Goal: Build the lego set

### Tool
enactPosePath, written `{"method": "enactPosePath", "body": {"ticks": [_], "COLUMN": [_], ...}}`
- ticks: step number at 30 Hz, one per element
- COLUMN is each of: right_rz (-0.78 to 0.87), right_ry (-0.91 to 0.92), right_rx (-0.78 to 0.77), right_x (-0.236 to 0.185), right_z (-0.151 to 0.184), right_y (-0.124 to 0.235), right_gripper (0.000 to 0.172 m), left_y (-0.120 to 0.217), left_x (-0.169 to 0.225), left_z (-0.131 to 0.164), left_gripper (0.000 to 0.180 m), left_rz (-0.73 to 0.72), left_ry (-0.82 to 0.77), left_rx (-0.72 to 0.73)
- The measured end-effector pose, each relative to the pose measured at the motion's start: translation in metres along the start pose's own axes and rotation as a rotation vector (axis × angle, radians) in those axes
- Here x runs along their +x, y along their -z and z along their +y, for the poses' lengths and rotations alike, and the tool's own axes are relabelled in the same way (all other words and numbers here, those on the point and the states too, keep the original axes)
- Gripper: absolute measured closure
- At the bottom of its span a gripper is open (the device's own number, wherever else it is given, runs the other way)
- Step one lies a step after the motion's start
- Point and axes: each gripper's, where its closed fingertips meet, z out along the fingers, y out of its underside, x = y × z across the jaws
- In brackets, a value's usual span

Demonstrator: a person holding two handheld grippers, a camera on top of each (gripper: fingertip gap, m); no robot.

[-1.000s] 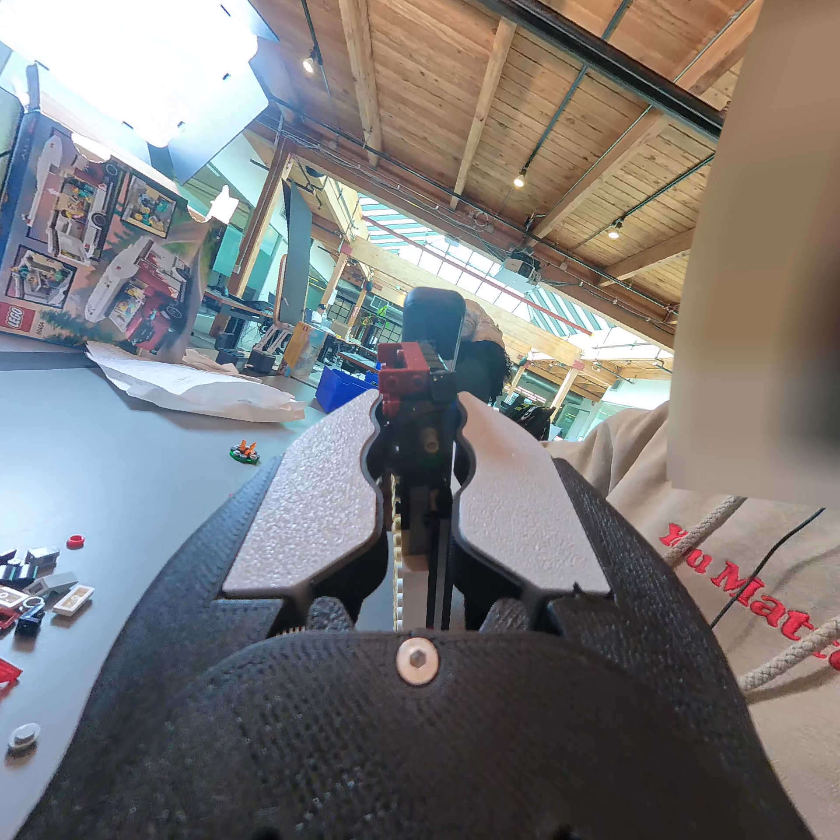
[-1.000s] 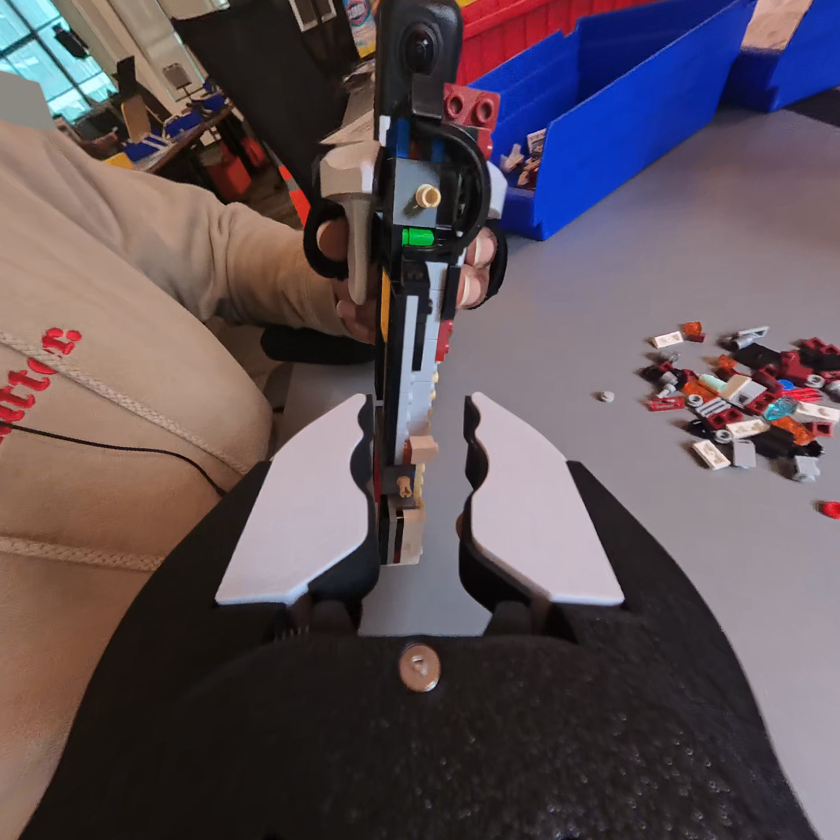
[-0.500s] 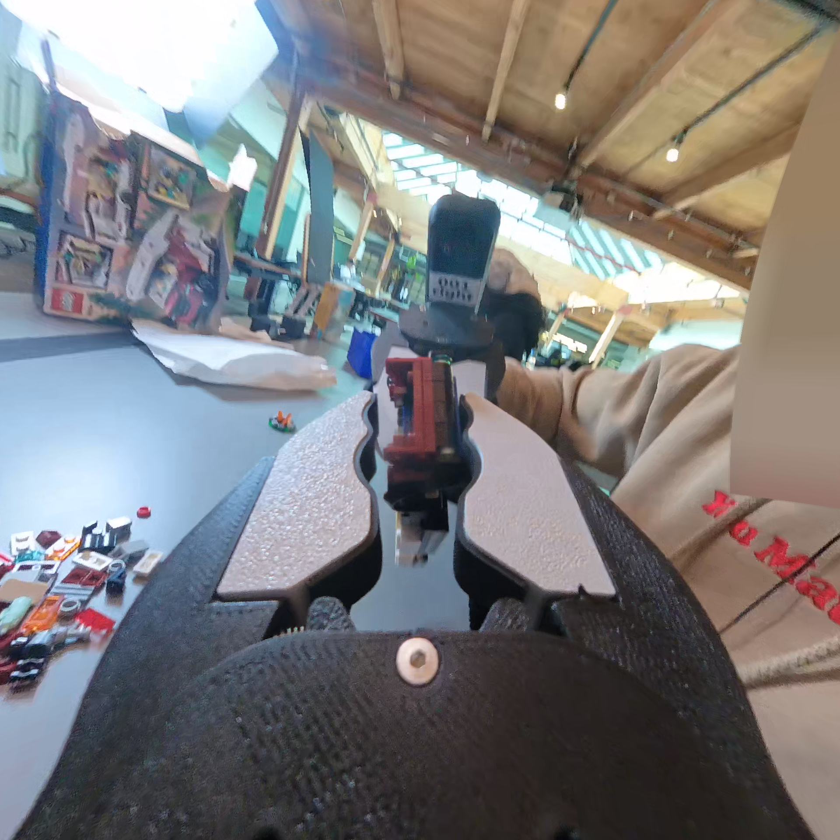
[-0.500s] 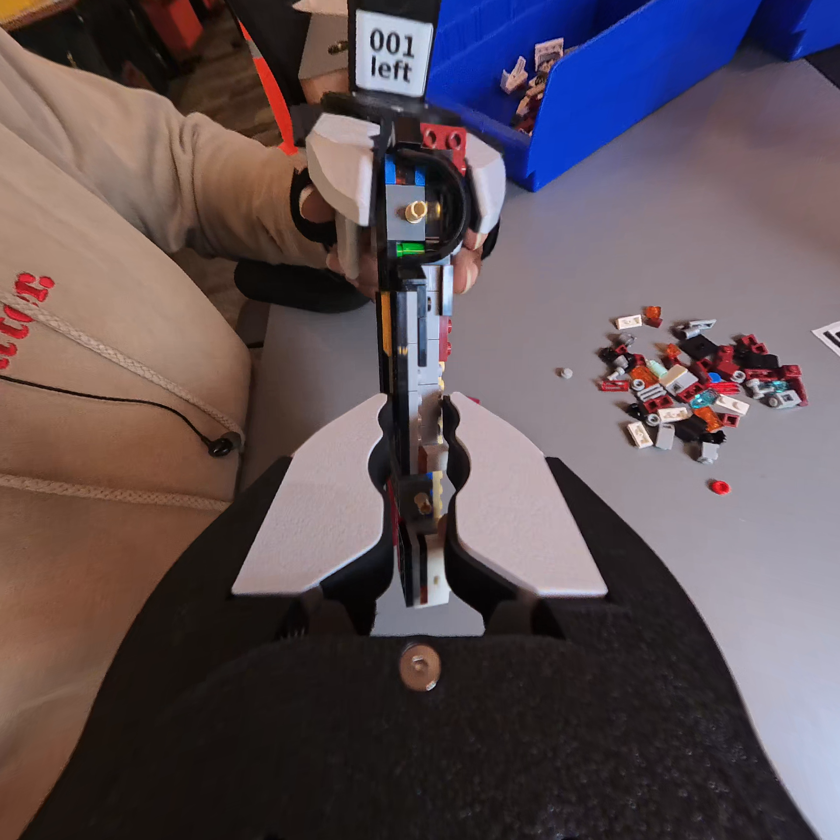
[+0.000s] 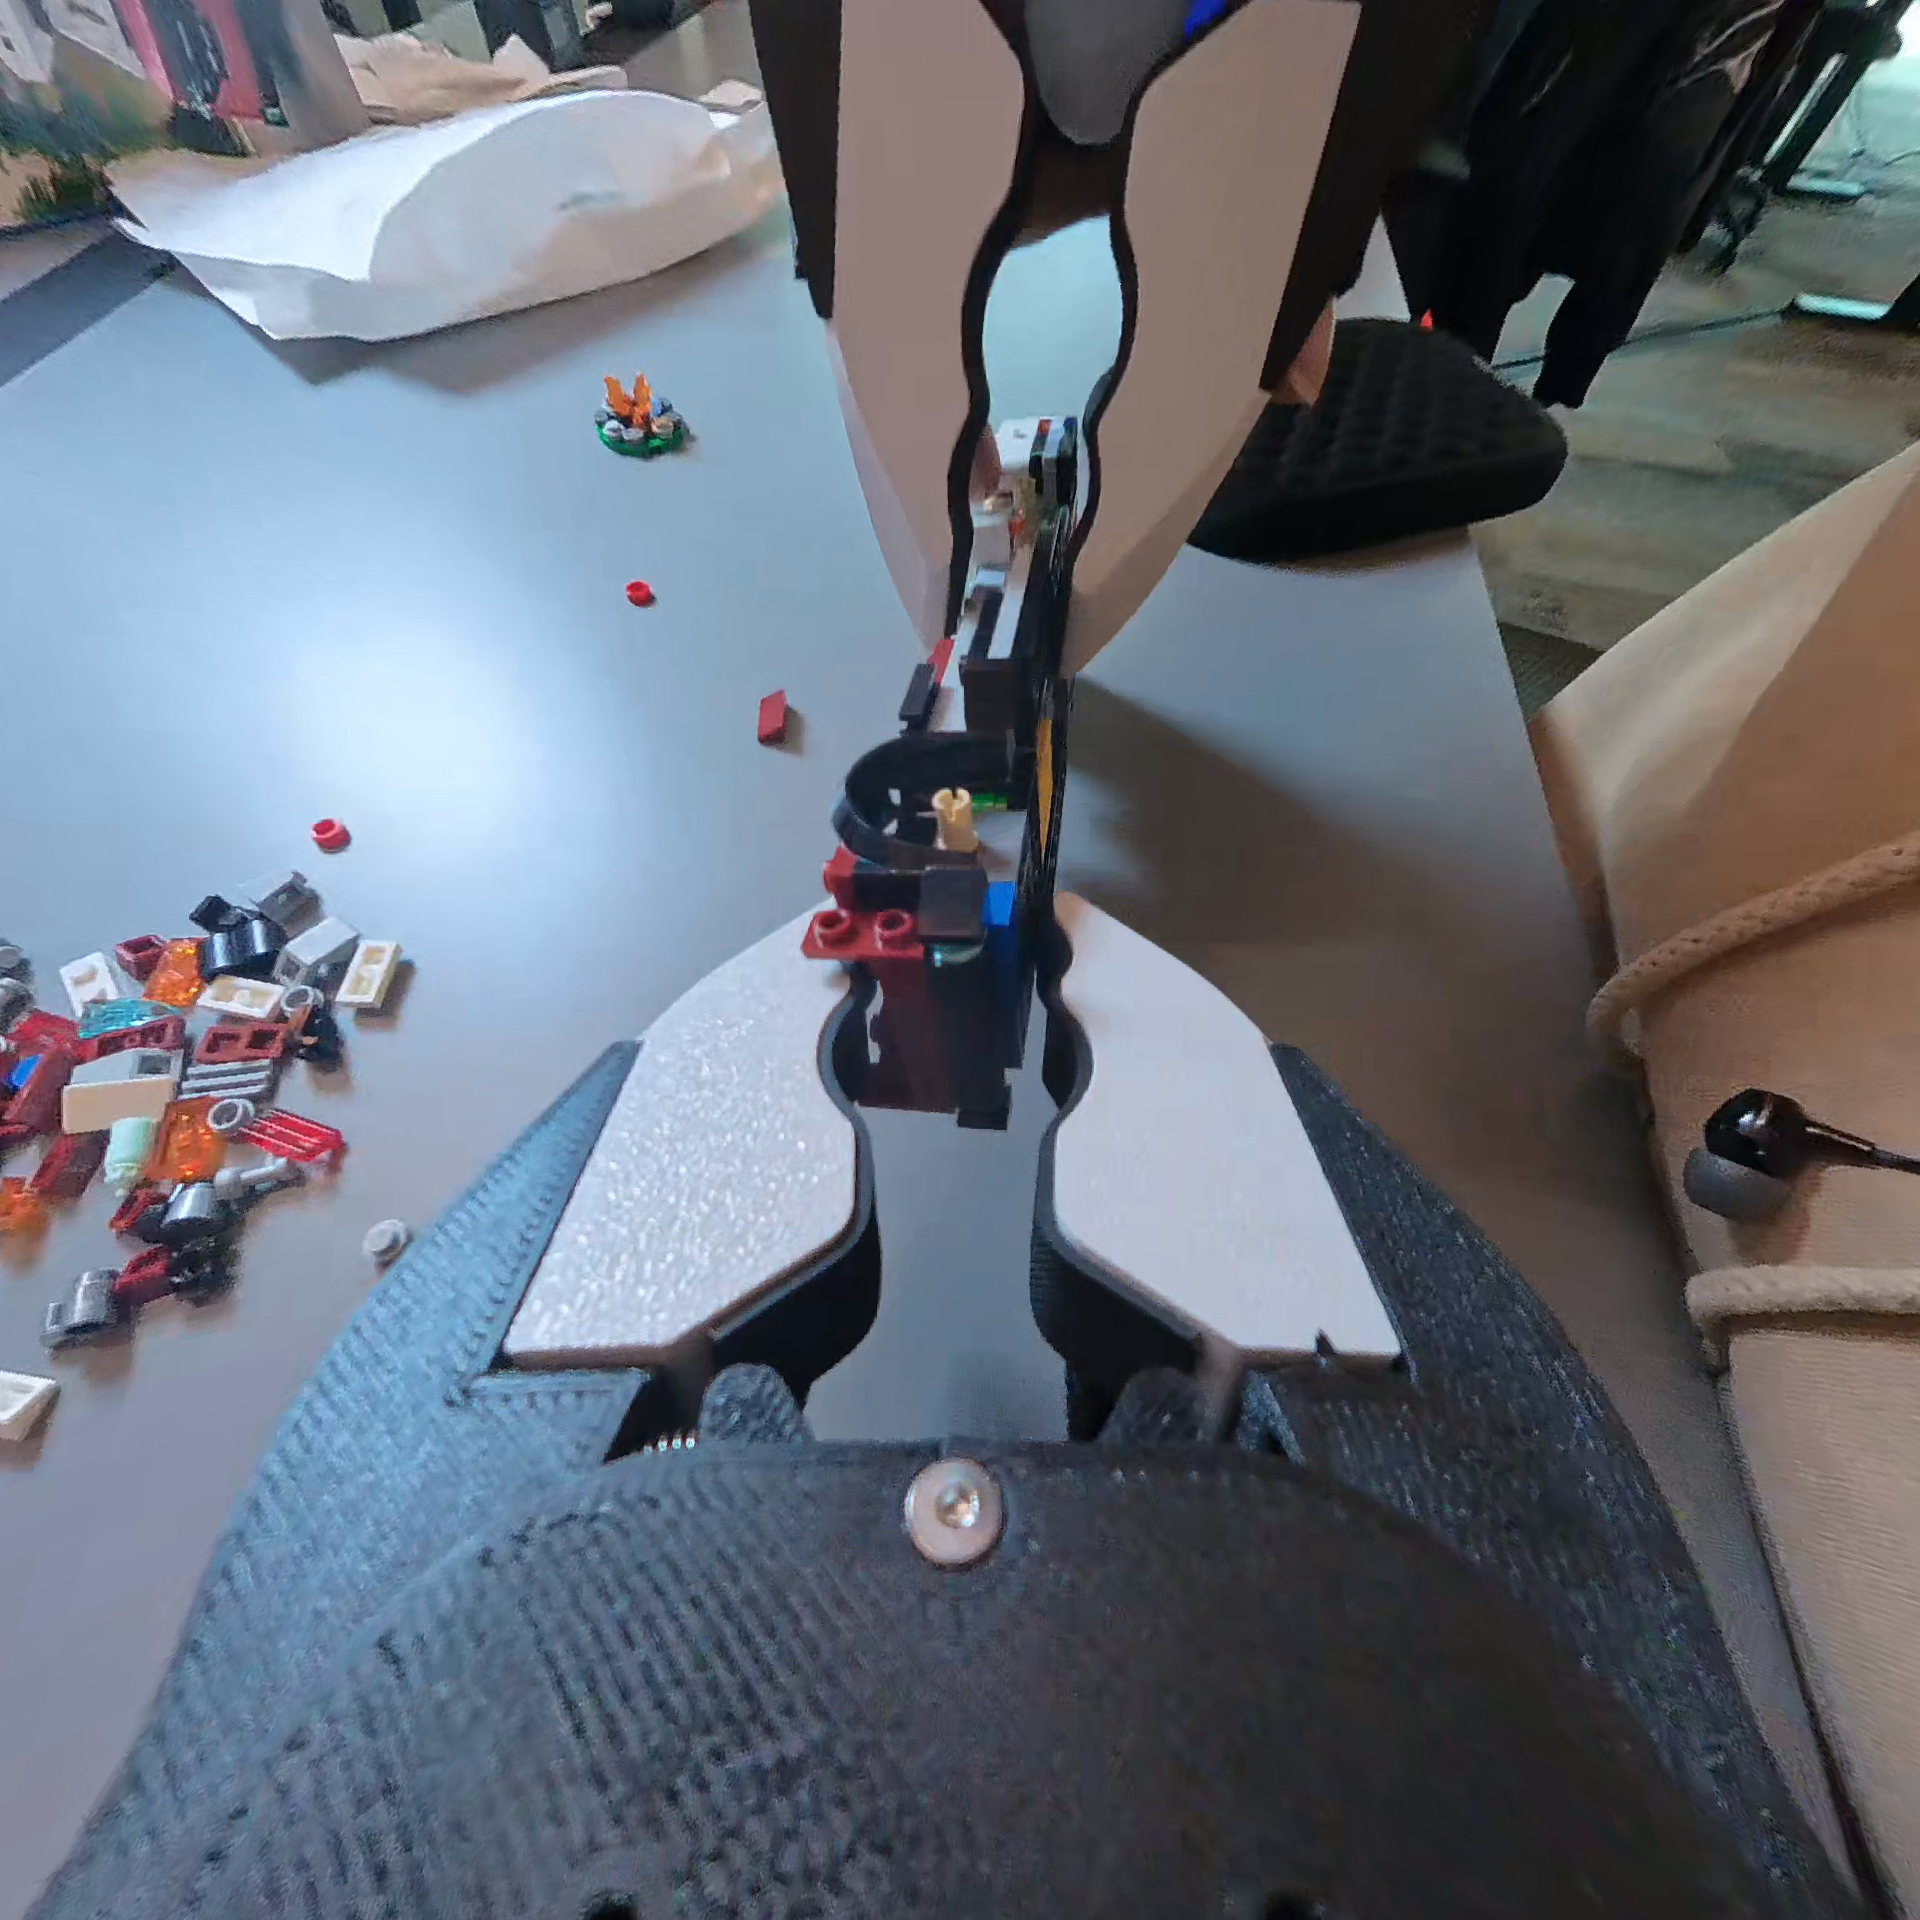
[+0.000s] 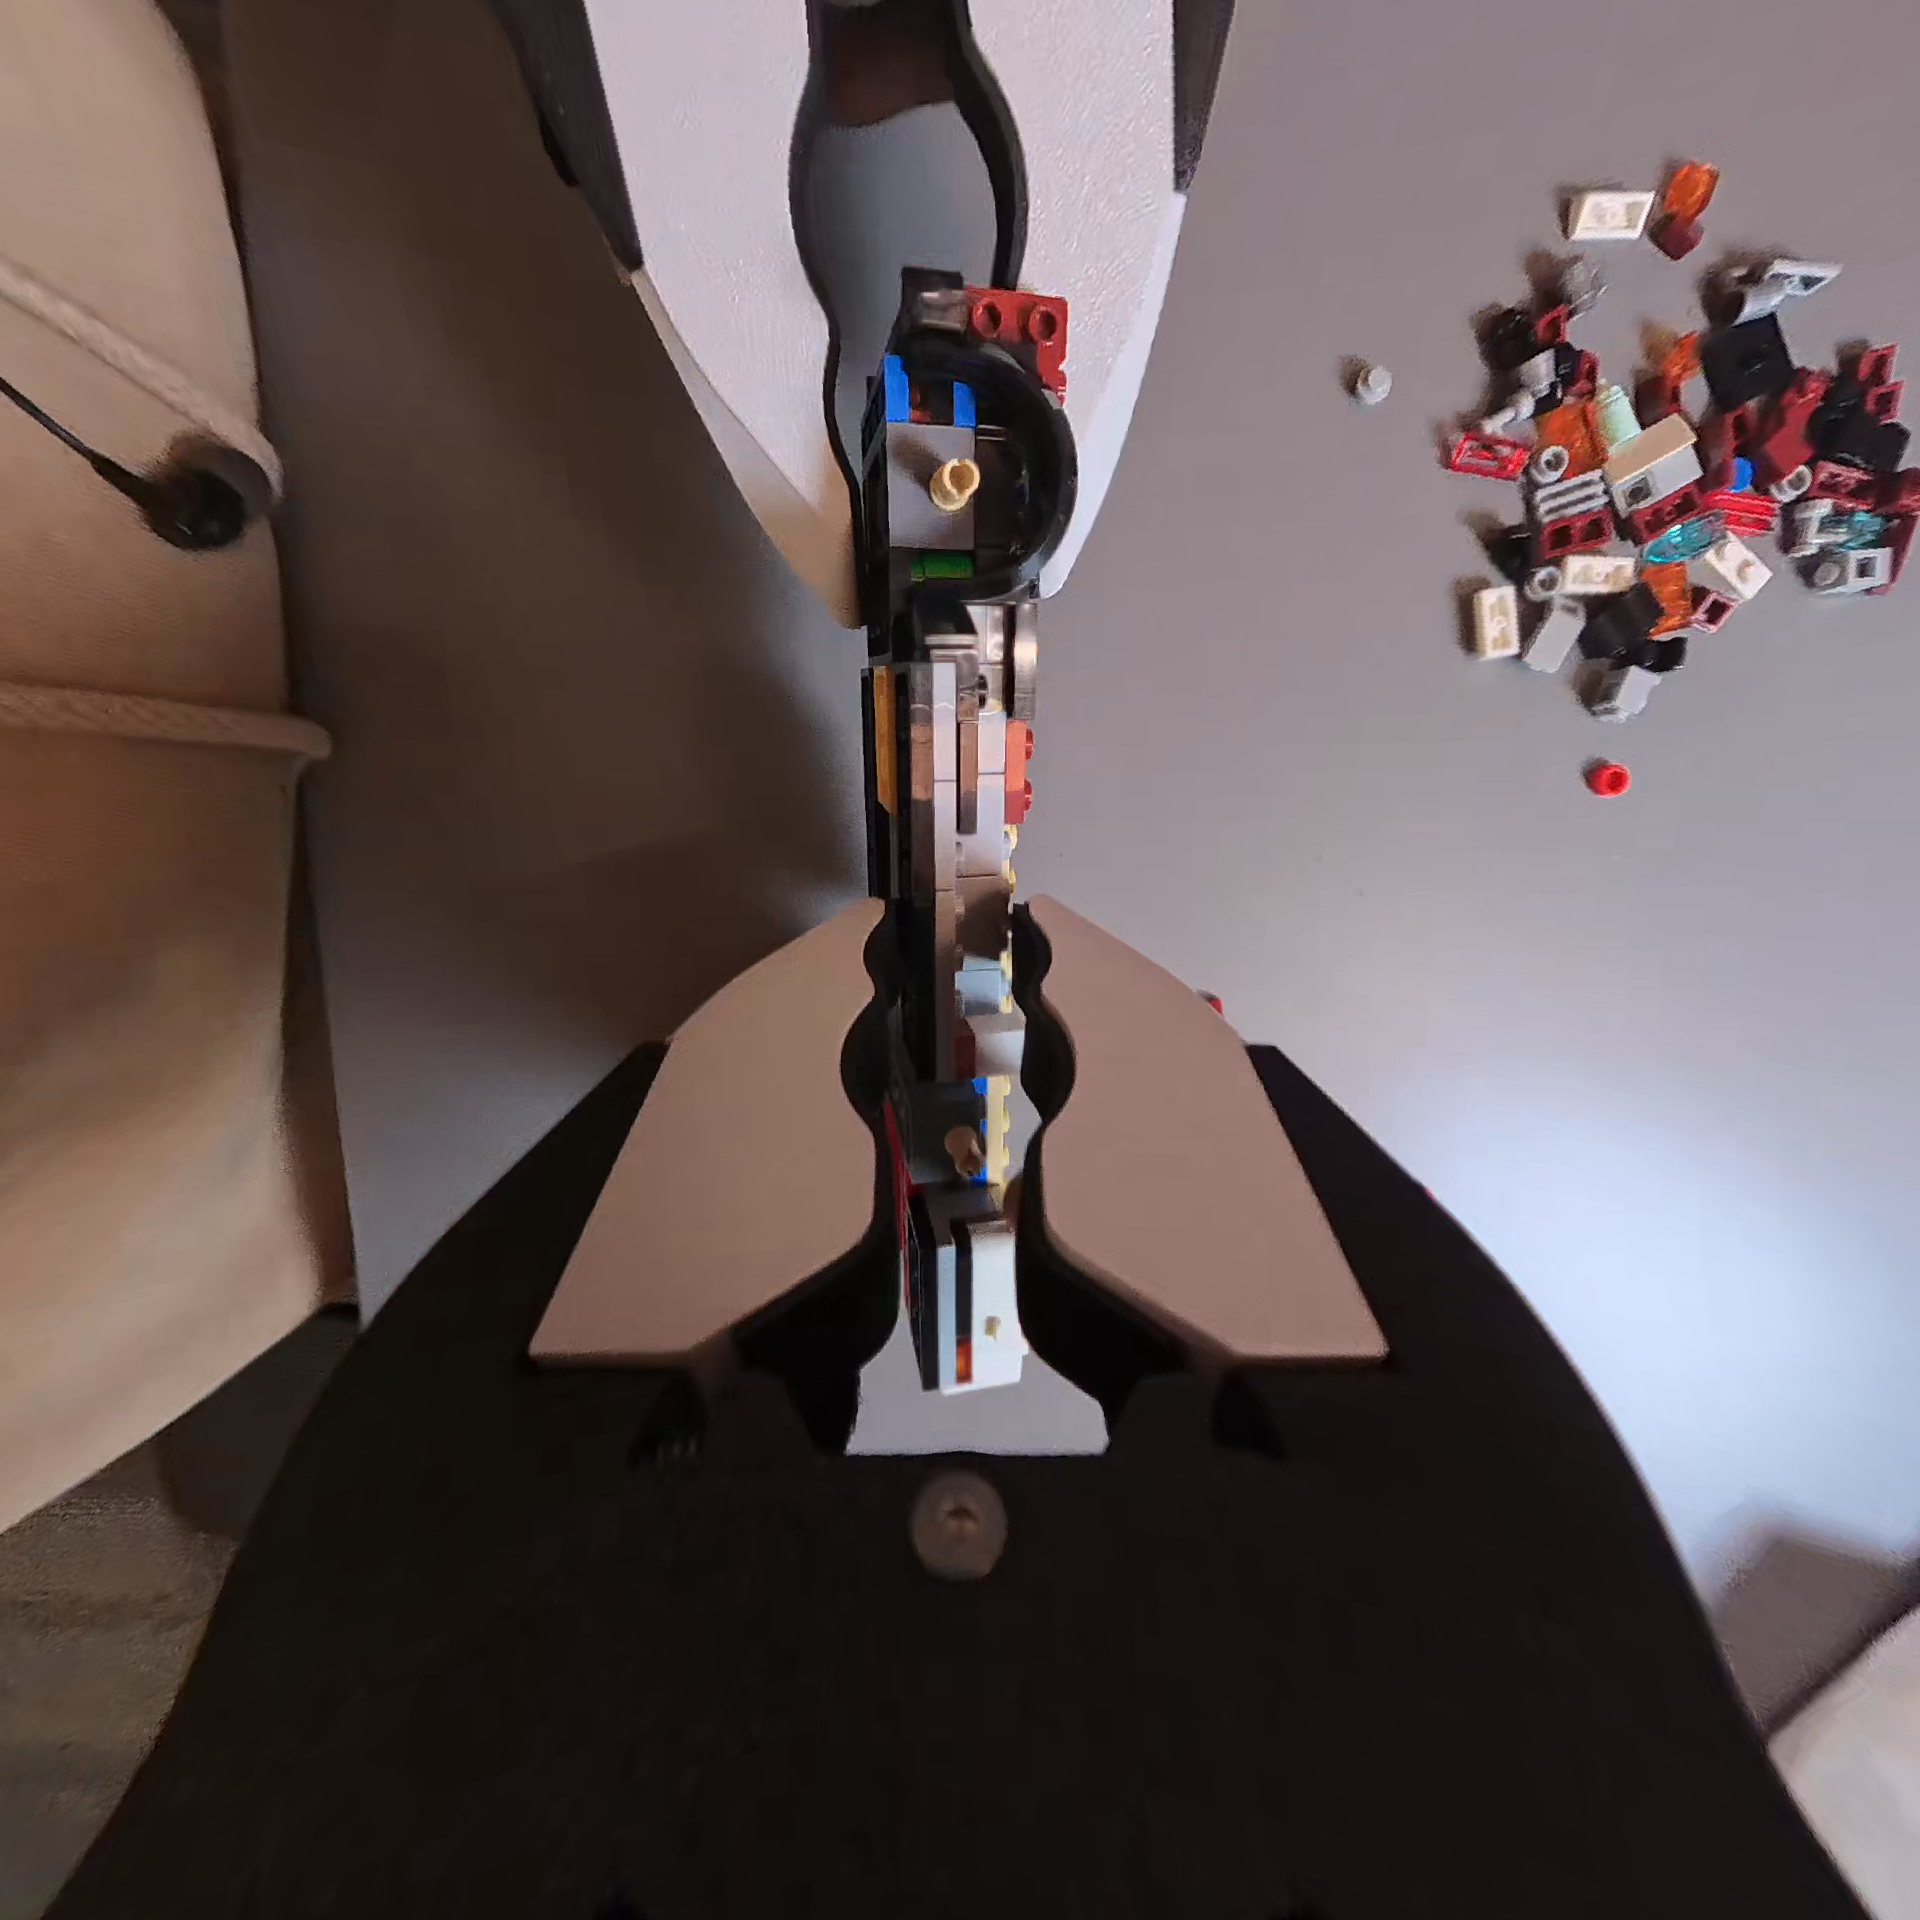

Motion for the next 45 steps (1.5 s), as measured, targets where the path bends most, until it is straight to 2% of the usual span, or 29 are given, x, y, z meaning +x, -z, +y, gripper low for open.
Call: {"method": "enactPosePath", "body": {"ticks": [6,17,22,33,36,40,42,44,45], "right_rz": [0.070,0.082,0.040,-0.057,-0.048,-0.013,-0.022,-0.022,-0.023], "right_ry": [0.063,0.081,0.050,-0.096,-0.074,0.040,0.064,0.080,0.092], "right_rx": [-0.085,-0.121,-0.059,0.135,0.136,0.061,0.019,-0.011,-0.013], "right_x": [0.000,0.000,-0.002,0.006,0.005,-0.001,-0.002,-0.002,-0.002], "right_z": [0.008,0.007,0.001,-0.004,-0.003,-0.003,-0.003,-0.002,-0.003], "right_y": [-0.008,-0.013,-0.007,0.028,0.023,-0.001,-0.013,-0.020,-0.020], "right_gripper": [0.152,0.151,0.148,0.136,0.132,0.124,0.130,0.150,0.150], "left_y": [-0.007,-0.008,-0.006,0.000,0.000,-0.003,-0.004,-0.004,-0.004], "left_x": [0.001,0.000,-0.001,-0.001,-0.001,-0.001,-0.001,0.000,0.002], "left_z": [0.023,0.031,0.031,0.032,0.033,0.033,0.033,0.034,0.034], "left_gripper": [0.151,0.152,0.152,0.147,0.148,0.150,0.150,0.148,0.145], "left_rz": [-0.013,-0.024,-0.026,-0.008,-0.005,-0.004,-0.008,-0.003,0.006], "left_ry": [-0.034,-0.056,-0.063,-0.046,-0.033,-0.032,-0.034,-0.039,-0.032], "left_rx": [-0.130,-0.172,-0.171,-0.181,-0.179,-0.172,-0.169,-0.172,-0.174]}}
